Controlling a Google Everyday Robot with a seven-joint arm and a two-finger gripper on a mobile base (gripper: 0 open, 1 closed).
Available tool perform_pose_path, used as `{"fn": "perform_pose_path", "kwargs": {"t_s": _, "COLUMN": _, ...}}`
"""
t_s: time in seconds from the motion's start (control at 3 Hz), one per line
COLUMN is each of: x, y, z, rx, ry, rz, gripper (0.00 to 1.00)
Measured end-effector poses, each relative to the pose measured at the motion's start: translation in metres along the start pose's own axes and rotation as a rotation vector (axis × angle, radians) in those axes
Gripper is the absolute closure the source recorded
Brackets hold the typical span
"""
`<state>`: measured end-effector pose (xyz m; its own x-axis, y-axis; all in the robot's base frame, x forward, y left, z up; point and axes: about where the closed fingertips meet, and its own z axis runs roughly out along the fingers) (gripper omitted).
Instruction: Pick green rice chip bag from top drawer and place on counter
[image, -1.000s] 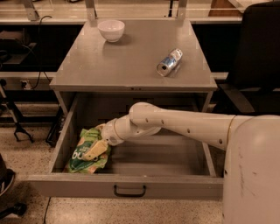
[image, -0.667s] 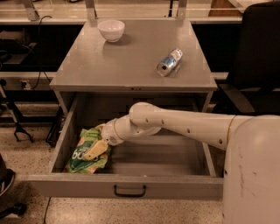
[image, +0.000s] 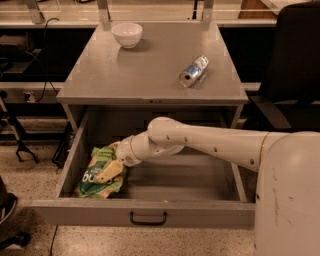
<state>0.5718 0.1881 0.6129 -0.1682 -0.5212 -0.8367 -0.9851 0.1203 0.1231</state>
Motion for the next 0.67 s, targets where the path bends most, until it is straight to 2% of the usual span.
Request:
{"fn": "perform_pose_path", "kwargs": {"t_s": 0.33, "x": -0.0006, "y": 0.0001, "z": -0.0003, "rx": 0.000, "ry": 0.000, "rz": 0.000, "gripper": 0.59}}
{"fn": "perform_pose_path", "kwargs": {"t_s": 0.67, "x": -0.0048, "y": 0.0009, "z": -0.0014, "rx": -0.003, "ry": 0.002, "rz": -0.013, "gripper": 0.29}}
